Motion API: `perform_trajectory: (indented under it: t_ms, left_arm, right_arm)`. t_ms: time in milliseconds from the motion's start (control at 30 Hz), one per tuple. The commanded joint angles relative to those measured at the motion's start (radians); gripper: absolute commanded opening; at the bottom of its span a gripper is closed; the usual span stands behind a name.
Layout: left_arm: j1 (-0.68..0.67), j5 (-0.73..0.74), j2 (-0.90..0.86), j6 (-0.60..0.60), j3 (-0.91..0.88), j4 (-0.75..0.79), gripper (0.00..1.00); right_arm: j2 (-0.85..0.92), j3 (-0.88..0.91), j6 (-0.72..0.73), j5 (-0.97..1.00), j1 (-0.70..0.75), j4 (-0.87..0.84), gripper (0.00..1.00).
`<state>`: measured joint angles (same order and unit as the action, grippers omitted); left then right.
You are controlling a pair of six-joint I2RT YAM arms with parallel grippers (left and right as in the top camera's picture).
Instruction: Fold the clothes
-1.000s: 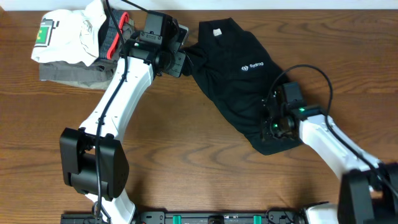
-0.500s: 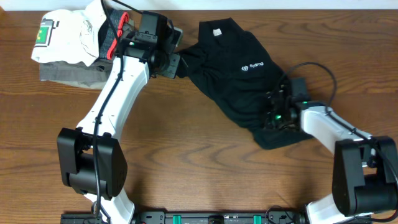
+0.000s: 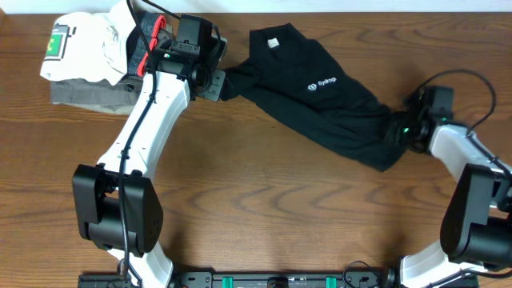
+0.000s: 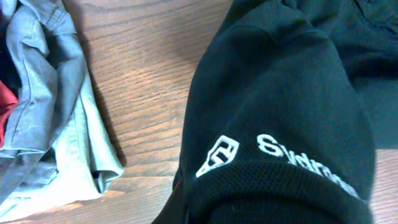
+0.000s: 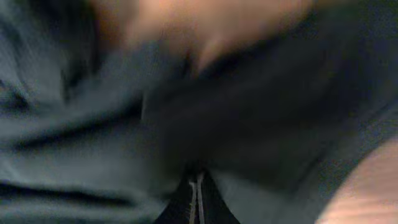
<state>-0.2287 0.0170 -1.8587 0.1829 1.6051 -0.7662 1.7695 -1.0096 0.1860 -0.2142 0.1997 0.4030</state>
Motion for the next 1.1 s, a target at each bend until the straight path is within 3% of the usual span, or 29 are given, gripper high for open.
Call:
perform_trajectory:
  t_ms: [0, 300, 467, 600, 800, 1067]
  left_arm:
    - [0.011, -0.029, 0.017, -0.006, 0.011, -0.003, 0.06]
    - [0.012, -0.029, 0.017, -0.006, 0.011, -0.003, 0.06]
    - [0.012, -0.029, 0.017, -0.006, 0.011, -0.003, 0.06]
    - [0.012, -0.029, 0.017, -0.006, 0.011, -0.003, 0.06]
    - [0.017, -0.029, 0.017, -0.005, 0.011, -0.003, 0.06]
    - [0.021, -0.029, 0.017, -0.005, 0.011, -0.003, 0.06]
  right_arm:
    - [0.0, -0.136, -0.064, 0.027, 0.011, 0.023, 0.01]
    - [0.0, -0.358, -0.083, -0.084, -0.045, 0.366, 0.01]
    - [0.0, -0.325, -0.119, -0.066, -0.17, 0.589, 0.29]
    - [0.0, -0.288, -0.121, 0.039, -0.278, 0.666, 0.37]
    - [0.0, -0.192, -0.122, 0.202, -0.372, 0.608, 0.58]
    - [0.0, -0.023, -0.143, 0.256, -0.396, 0.42, 0.57]
